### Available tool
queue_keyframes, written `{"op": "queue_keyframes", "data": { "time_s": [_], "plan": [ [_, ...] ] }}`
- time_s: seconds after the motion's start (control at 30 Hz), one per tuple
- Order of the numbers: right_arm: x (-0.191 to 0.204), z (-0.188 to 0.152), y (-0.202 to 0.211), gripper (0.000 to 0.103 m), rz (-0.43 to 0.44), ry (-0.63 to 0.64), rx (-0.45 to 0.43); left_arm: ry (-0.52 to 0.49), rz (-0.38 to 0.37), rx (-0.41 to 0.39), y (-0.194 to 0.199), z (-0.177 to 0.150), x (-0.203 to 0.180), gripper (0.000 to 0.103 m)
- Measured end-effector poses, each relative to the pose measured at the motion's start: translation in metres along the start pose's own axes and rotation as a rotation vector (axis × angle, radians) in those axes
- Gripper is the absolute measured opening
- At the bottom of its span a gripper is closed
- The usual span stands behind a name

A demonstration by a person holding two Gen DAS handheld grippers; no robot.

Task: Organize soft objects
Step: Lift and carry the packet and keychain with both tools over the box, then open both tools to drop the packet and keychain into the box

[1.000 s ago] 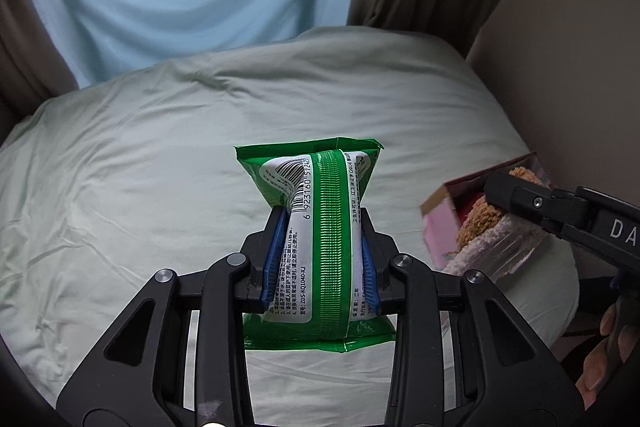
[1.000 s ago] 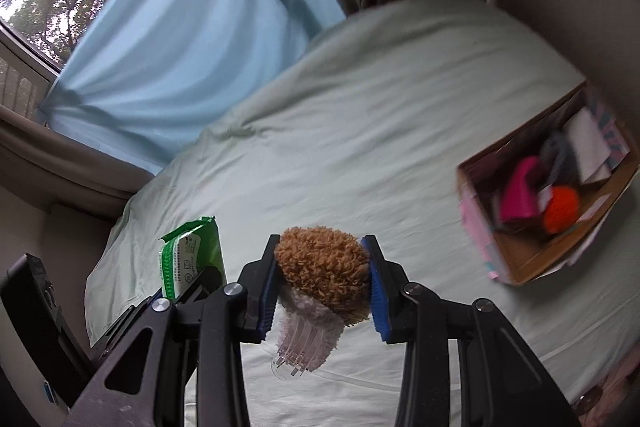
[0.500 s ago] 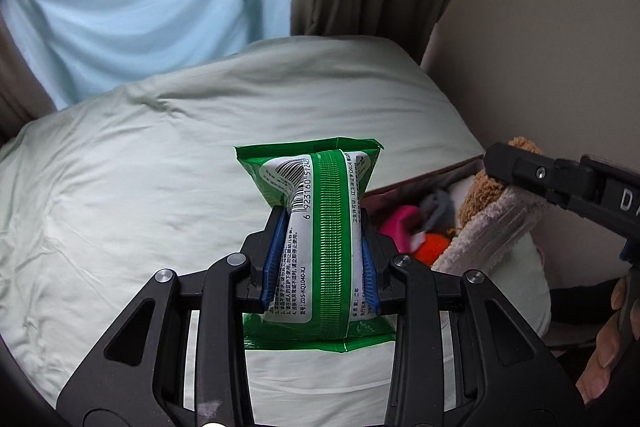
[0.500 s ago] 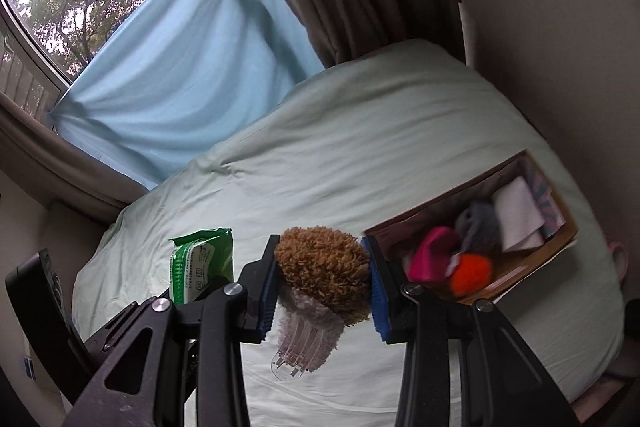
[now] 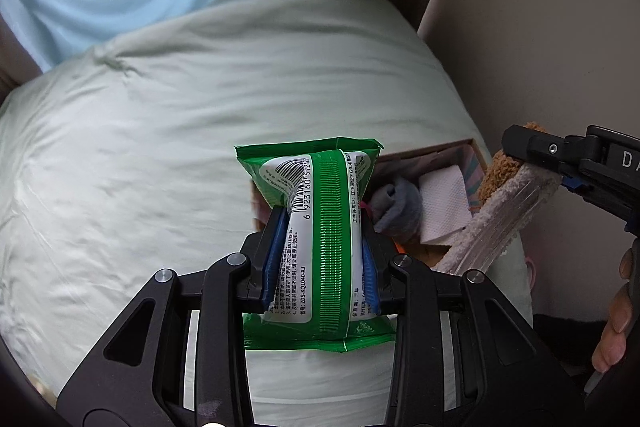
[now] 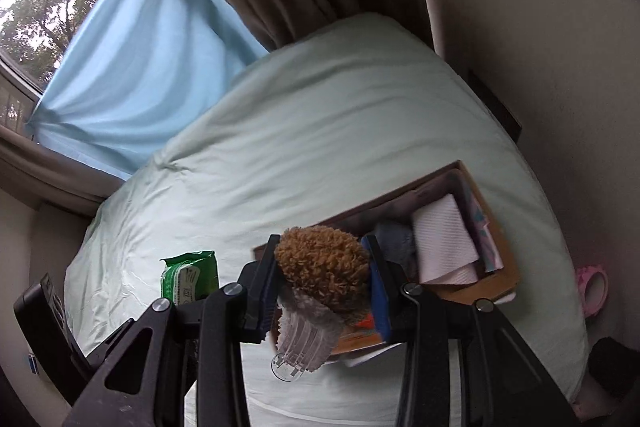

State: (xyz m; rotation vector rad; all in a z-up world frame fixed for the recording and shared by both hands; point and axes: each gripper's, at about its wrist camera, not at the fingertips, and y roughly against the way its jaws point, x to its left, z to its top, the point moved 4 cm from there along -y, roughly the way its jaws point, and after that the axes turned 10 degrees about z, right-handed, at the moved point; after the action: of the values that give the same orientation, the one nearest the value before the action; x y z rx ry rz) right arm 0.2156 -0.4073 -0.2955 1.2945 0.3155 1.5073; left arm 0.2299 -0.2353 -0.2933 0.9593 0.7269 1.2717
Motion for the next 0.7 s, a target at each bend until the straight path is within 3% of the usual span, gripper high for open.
{"op": "queue_keyframes", "data": {
  "time_s": [0.43, 0.7],
  "plan": [
    [-0.072, 0.006, -0.068, 0.036, -0.091, -0.042, 0.183, -0.095, 0.031, 0.145, -0.101, -0.005, -0.045, 0.030],
    [-0.089, 0.001, -0.087, 0.037, -0.118, -0.012, 0.234, -0.102, 0.047, 0.220, -0.131, -0.023, -0.047, 0.030]
  ]
}}
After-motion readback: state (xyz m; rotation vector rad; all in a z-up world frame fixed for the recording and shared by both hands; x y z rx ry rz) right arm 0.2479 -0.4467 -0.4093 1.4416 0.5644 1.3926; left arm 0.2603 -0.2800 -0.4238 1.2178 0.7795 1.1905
